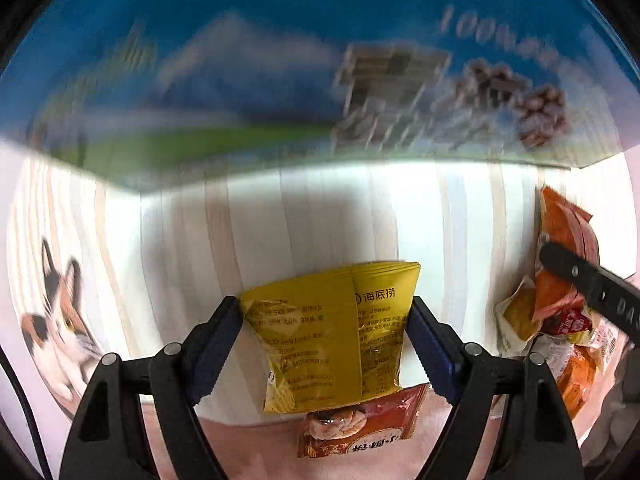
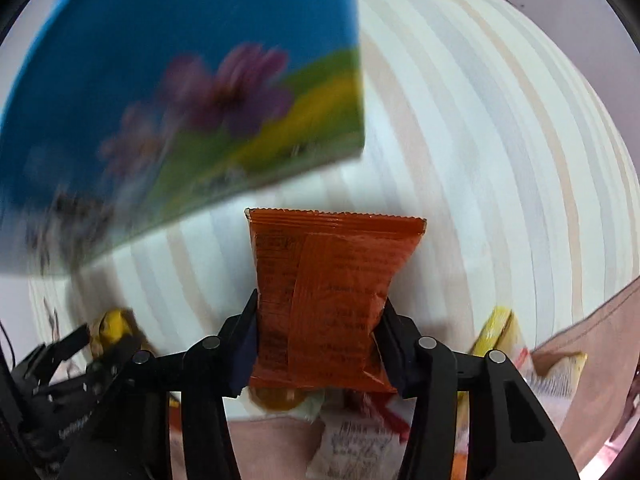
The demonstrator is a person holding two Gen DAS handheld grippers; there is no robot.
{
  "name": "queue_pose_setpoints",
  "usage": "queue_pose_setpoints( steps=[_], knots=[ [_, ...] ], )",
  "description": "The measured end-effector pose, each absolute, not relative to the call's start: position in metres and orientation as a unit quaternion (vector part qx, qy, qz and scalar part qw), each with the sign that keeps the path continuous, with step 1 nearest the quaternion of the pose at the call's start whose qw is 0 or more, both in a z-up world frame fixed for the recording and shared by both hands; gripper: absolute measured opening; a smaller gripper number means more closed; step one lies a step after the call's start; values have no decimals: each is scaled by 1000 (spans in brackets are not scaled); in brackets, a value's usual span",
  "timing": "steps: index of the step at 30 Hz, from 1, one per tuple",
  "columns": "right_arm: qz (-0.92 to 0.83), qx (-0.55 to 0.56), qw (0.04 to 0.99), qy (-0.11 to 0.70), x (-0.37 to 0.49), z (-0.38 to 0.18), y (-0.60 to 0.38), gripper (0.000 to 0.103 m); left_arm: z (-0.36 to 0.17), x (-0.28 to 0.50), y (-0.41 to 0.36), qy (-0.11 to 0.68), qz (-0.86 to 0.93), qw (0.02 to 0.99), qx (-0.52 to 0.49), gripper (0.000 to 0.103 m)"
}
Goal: Organize snacks
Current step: 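Grasp the yellow chip bag with the left tool while the right tool grasps the orange packet, then carry both bags into the box and open both tools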
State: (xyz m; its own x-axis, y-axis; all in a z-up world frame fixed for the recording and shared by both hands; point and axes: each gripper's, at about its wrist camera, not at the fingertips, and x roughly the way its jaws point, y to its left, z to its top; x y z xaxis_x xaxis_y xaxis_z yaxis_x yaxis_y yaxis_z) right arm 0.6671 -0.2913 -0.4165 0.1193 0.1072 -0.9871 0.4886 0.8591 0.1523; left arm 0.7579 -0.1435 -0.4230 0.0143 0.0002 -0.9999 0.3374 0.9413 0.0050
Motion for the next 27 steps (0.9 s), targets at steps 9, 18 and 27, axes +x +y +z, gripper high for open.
queue_pose_setpoints(
  steps=[9,18,27],
  knots=[
    [-78,192,711,672,650,-416,-250,55,-437,736,-118,730,-112,672,61,83],
    [-82,217,688,688,645,-444,-242,65,-460,723,-136,741,-120,652,107,85],
    [-84,202,711,669,635,-416,-233,60,-433,710,-103,722,-102,683,50,72]
  ],
)
